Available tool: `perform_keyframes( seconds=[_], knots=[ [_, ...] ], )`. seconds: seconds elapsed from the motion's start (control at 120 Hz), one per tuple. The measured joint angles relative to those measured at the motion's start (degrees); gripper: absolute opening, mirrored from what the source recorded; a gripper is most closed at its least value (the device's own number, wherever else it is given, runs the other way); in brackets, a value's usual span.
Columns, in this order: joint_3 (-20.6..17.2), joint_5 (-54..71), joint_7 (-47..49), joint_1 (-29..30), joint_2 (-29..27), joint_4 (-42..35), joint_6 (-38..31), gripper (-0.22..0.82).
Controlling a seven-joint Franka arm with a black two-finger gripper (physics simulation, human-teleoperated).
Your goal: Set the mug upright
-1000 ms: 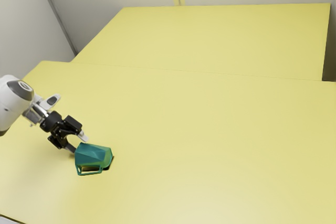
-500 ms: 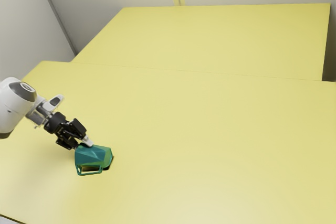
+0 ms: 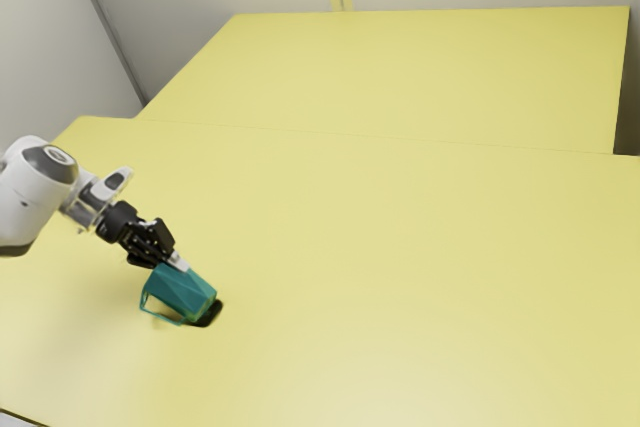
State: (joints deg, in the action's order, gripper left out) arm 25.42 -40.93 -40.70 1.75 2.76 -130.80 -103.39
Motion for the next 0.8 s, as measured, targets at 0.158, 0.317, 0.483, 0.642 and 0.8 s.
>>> perform_keyframes(
  seconds=[0.158,0.317,0.483,0.642,0.8],
  knots=[
    [0.0,-0.5,0.1,-1.8,-1.5,0.0,0.3,-0.16],
    [0.2,0.8,0.4,-3.6,-3.4,0.2,0.2,-0.17],
    [0.2,4.6,0.9,-5.5,-4.3,0.9,-1.5,-0.18],
    [0.4,8.1,1.5,-7.8,-4.4,3.2,-3.1,-0.18],
    [0.5,11.9,2.0,-11.3,-3.0,8.3,-4.2,-0.18]
  ],
)
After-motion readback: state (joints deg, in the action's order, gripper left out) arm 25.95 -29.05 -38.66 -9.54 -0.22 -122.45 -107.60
